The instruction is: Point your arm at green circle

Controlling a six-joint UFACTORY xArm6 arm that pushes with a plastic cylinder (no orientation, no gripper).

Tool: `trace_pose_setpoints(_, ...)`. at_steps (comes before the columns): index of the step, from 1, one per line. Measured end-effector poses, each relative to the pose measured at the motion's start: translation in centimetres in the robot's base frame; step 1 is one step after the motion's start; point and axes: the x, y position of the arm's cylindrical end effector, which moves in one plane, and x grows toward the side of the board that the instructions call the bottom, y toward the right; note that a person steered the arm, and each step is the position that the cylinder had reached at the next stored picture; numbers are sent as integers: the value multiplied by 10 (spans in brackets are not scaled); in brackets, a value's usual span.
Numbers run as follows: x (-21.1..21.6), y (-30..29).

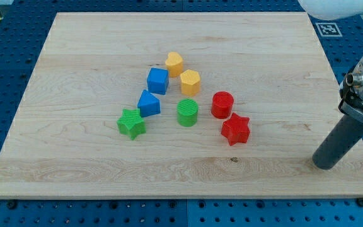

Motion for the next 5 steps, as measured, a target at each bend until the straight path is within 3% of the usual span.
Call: trace_pose_setpoints(5, 0, -5)
